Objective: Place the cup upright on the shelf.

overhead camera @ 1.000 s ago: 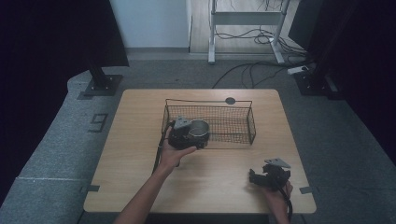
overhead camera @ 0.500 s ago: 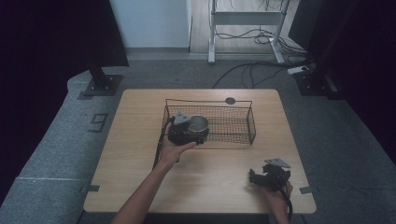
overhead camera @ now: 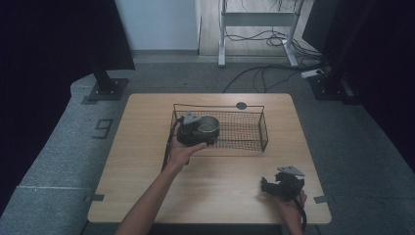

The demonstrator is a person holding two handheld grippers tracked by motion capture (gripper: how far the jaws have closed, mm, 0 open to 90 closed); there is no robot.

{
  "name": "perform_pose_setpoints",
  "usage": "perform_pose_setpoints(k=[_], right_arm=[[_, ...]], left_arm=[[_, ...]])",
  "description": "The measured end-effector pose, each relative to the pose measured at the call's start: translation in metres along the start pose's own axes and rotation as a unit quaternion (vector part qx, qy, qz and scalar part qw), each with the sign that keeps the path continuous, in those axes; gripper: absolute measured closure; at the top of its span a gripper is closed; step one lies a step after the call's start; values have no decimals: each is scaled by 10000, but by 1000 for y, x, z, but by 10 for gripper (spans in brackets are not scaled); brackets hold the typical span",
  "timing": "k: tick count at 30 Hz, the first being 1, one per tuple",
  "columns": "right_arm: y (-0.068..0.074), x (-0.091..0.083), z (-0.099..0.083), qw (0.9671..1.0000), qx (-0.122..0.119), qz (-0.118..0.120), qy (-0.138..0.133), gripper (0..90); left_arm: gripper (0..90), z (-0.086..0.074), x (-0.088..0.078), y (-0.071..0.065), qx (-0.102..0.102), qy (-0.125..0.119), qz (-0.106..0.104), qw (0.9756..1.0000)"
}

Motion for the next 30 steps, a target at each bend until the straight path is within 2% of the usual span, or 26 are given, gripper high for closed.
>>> perform_pose_setpoints(k=[11, 14, 21, 30], right_arm=[[0, 0, 0, 10000, 7, 1, -4, 0], [0, 0, 0, 10000, 9, 1, -3, 1], [0, 0, 0, 10000, 6, 2, -1, 1], [0, 0, 0, 10000, 5, 5, -2, 0]], left_arm=[[178, 7, 5, 9, -20, 42, 40, 10000], [178, 9, 6, 11, -96, -8, -14, 10000], [178, 15, 14, 20, -116, 56, 105, 9999], [178, 20, 21, 23, -91, 91, 134, 9998]])
Point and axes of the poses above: each handheld gripper's, and its own axes: x roughly forward along the jaws, z roughly out of its top, y roughly to its left, the point moved 8 cm from there along x, roughly forward along the jaws, and after that the axes turned 10 degrees about -z, right-handed, at the moved point
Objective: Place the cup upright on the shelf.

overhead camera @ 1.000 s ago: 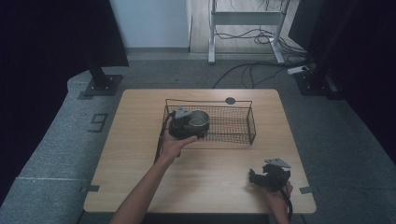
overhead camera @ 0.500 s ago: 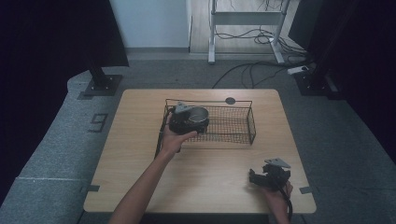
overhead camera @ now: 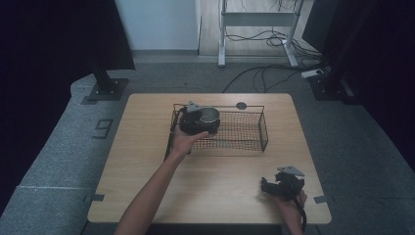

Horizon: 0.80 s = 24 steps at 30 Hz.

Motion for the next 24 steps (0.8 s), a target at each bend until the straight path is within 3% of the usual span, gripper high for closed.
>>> perform_pose_setpoints(k=[8, 24], right_arm=[[0, 0, 0, 10000, 1, 0, 1, 1], [0, 0, 0, 10000, -1, -2, 2, 0]], left_arm=[[178, 4, 13, 3, -61, 84, -17, 9999], [178, -3, 37, 24, -222, 263, 162, 9993]])
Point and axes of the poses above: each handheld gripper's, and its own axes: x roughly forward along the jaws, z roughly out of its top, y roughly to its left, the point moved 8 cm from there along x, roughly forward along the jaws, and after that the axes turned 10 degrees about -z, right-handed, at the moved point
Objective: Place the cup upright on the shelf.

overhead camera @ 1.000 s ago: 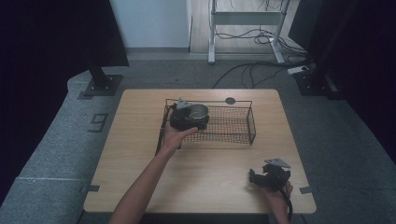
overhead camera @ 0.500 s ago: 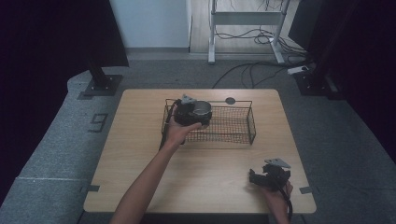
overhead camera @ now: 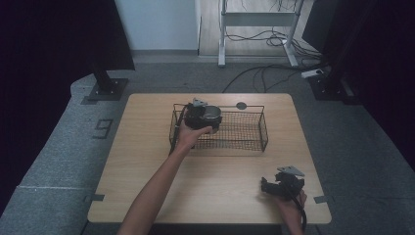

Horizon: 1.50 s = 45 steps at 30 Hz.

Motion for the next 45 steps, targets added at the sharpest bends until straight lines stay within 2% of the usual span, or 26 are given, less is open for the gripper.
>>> perform_pose_setpoints(k=[14, 28, 38, 45], right_arm=[[0, 0, 0, 10000, 3, 0, 1, 0], [0, 0, 0, 10000, 0, 1, 1, 0], [0, 0, 0, 10000, -1, 0, 0, 0], [0, 0, 0, 10000, 2, 0, -7, 0]], left_arm=[[177, -18, 20, 12, -146, 229, 56, 9996], [177, -31, 29, 22, -300, 365, 80, 9989], [176, -40, 35, 28, -381, 529, 109, 9978], [173, -47, 41, 29, -433, 737, 88, 9963]])
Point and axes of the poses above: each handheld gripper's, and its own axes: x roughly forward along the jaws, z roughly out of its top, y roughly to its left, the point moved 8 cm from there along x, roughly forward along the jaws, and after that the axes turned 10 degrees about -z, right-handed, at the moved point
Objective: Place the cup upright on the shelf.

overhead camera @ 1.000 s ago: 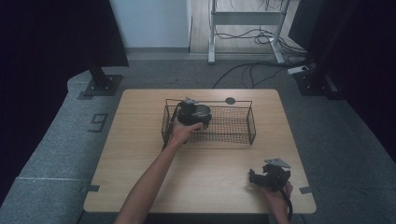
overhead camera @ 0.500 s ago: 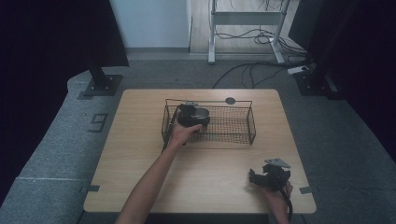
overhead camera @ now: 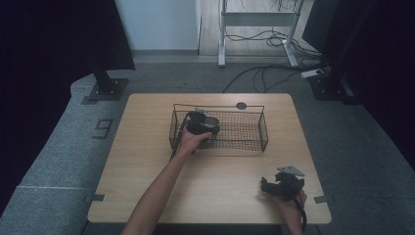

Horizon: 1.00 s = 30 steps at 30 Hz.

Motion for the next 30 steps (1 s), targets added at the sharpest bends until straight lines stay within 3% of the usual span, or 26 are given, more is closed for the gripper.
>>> perform_pose_setpoints(k=[21, 30], right_arm=[[0, 0, 0, 10000, 2, 2, 2, 1], [0, 0, 0, 10000, -4, 1, 7, 1]], left_arm=[[119, -5, 0, -1, 86, 302, 267, 9991], [37, -1, -5, -9, 110, 162, 49, 9998]])
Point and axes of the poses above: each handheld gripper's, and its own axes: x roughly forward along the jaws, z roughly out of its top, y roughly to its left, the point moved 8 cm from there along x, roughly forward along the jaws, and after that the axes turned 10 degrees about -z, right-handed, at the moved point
